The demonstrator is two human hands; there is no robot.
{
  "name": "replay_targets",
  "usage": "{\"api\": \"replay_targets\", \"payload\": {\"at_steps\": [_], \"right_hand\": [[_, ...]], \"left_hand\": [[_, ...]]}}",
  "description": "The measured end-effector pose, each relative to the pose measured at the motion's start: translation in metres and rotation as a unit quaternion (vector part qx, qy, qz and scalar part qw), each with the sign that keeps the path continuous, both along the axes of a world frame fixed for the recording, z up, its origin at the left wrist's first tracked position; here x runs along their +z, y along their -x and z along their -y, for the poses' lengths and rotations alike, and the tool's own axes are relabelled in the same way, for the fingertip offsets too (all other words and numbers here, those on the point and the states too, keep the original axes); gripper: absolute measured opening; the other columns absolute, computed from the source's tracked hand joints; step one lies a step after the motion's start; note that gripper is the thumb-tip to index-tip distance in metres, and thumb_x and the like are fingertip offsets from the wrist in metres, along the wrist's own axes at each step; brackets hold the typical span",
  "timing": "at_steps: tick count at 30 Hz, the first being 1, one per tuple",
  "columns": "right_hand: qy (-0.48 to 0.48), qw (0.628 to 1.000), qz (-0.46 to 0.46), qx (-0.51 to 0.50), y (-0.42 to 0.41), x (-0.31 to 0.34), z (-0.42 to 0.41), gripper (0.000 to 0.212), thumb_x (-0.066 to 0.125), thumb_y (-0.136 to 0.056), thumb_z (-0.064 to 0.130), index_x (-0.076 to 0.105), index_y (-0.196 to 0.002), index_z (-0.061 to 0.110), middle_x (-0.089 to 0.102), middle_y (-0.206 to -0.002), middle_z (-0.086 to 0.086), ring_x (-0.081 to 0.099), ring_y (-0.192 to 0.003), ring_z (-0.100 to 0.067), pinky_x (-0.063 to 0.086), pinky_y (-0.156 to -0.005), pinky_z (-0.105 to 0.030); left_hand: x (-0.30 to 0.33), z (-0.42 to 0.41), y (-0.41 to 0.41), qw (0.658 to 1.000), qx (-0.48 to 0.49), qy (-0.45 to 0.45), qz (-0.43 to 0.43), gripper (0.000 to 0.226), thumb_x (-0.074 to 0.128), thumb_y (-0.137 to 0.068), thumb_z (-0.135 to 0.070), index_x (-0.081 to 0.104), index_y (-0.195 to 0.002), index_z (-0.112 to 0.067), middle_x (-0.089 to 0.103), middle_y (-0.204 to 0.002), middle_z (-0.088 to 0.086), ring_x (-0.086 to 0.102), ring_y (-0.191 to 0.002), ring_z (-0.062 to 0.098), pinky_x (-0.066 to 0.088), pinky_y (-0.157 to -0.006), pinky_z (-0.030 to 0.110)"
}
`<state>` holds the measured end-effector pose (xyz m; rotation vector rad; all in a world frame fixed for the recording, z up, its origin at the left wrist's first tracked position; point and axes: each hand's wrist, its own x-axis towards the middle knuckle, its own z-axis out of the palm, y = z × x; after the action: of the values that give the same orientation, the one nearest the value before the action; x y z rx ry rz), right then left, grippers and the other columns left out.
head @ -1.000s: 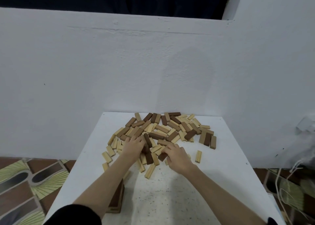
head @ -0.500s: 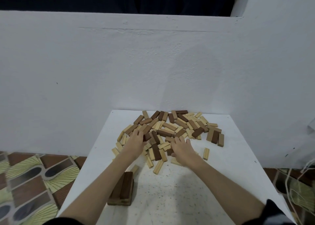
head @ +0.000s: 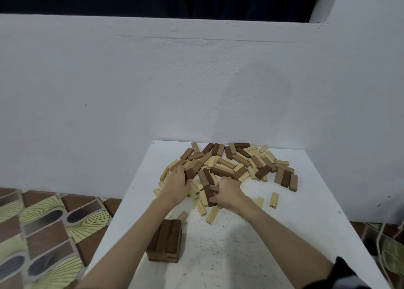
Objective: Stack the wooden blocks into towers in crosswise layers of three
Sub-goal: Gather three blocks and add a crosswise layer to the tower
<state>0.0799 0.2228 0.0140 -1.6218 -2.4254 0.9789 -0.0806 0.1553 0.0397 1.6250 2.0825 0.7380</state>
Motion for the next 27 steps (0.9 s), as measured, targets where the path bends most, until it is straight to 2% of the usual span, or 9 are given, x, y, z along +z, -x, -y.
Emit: {"api": "replay_targets", "payload": {"at_steps": [2, 5, 9, 13, 15, 17, 22, 25, 27], "right_hand": [[0.002, 0.999, 0.031, 0.008, 0.003, -0.005, 0.003, 0.037, 0.078, -0.072, 0.031, 0.043, -0.072, 0.020, 0.066, -0.112, -0.002, 0.066, -0.095, -0.021, 0.056, -0.074, -0.035], [-0.028, 0.995, 0.095, 0.018, 0.003, -0.003, 0.003, 0.043, 0.077, -0.073, 0.039, 0.042, -0.086, 0.019, 0.062, -0.104, 0.002, 0.063, -0.095, -0.022, 0.051, -0.074, -0.033], [-0.093, 0.980, 0.172, 0.032, 0.005, -0.003, 0.000, 0.030, 0.062, -0.081, 0.022, 0.051, -0.108, 0.015, 0.057, -0.103, -0.004, 0.057, -0.103, -0.027, 0.045, -0.086, -0.037], [-0.160, 0.968, 0.182, 0.064, 0.006, -0.005, 0.004, 0.020, 0.057, -0.084, 0.025, 0.056, -0.100, 0.014, 0.062, -0.096, -0.005, 0.060, -0.095, -0.025, 0.040, -0.076, -0.032], [-0.164, 0.975, 0.148, 0.039, 0.003, -0.005, 0.005, 0.016, 0.061, -0.083, 0.026, 0.056, -0.091, 0.013, 0.059, -0.087, -0.004, 0.061, -0.086, -0.023, 0.044, -0.070, -0.028], [-0.127, 0.989, 0.067, -0.025, -0.004, -0.005, 0.005, 0.025, 0.067, -0.079, 0.033, 0.057, -0.089, 0.012, 0.061, -0.086, -0.001, 0.060, -0.080, -0.019, 0.051, -0.065, -0.028], [-0.062, 0.990, -0.074, -0.106, -0.040, 0.002, 0.010, 0.031, 0.070, -0.079, 0.032, 0.058, -0.104, 0.019, 0.057, -0.092, 0.007, 0.055, -0.080, -0.014, 0.041, -0.064, -0.024], [-0.048, 0.987, -0.087, -0.128, -0.064, 0.005, 0.017, 0.022, 0.069, -0.079, 0.027, 0.058, -0.092, 0.013, 0.056, -0.075, 0.003, 0.053, -0.066, -0.013, 0.038, -0.053, -0.024], [-0.036, 0.983, -0.109, -0.143, -0.080, 0.006, 0.026, 0.016, 0.070, -0.079, 0.022, 0.055, -0.080, 0.015, 0.053, -0.069, 0.003, 0.049, -0.059, -0.010, 0.034, -0.049, -0.024]], "left_hand": [[0.002, 0.004, 0.004, 0.999, 0.016, 0.010, 0.034, 0.026, 0.044, -0.095, -0.013, 0.040, -0.119, -0.002, 0.050, -0.111, 0.009, 0.050, -0.096, 0.021, 0.043, -0.077, 0.031], [0.004, 0.011, 0.014, 0.999, 0.021, 0.022, 0.038, 0.016, 0.042, -0.096, -0.013, 0.041, -0.110, -0.006, 0.051, -0.106, 0.007, 0.051, -0.092, 0.021, 0.041, -0.069, 0.024], [0.004, 0.017, 0.024, 0.999, 0.027, 0.026, 0.033, 0.008, 0.040, -0.097, -0.014, 0.041, -0.105, -0.011, 0.052, -0.095, 0.006, 0.048, -0.077, 0.016, 0.034, -0.056, 0.018], [0.004, 0.020, 0.019, 0.999, 0.024, 0.017, 0.040, 0.010, 0.041, -0.097, -0.013, 0.042, -0.106, -0.009, 0.049, -0.094, 0.004, 0.046, -0.075, 0.014, 0.031, -0.054, 0.018], [0.006, 0.020, 0.013, 0.998, 0.021, 0.010, 0.054, 0.005, 0.042, -0.096, -0.013, 0.041, -0.099, -0.010, 0.048, -0.092, 0.005, 0.046, -0.074, 0.013, 0.032, -0.055, 0.019], [0.008, 0.019, 0.007, 0.996, 0.007, 0.002, 0.083, 0.013, 0.042, -0.091, -0.017, 0.041, -0.100, -0.009, 0.047, -0.090, 0.006, 0.045, -0.075, 0.015, 0.037, -0.058, 0.021], [0.016, 0.018, -0.027, 0.991, -0.004, -0.026, 0.132, 0.017, 0.034, -0.094, -0.007, 0.033, -0.111, -0.006, 0.043, -0.087, 0.003, 0.043, -0.073, 0.012, 0.036, -0.059, 0.024], [0.015, 0.019, -0.054, 0.993, -0.019, -0.044, 0.107, 0.021, 0.040, -0.093, -0.006, 0.036, -0.113, -0.002, 0.045, -0.104, 0.011, 0.046, -0.091, 0.020, 0.040, -0.074, 0.028], [0.008, 0.021, -0.072, 0.995, -0.045, -0.049, 0.070, 0.027, 0.045, -0.092, -0.007, 0.040, -0.119, -0.002, 0.041, -0.115, 0.011, 0.042, -0.097, 0.019, 0.037, -0.081, 0.024]]}}
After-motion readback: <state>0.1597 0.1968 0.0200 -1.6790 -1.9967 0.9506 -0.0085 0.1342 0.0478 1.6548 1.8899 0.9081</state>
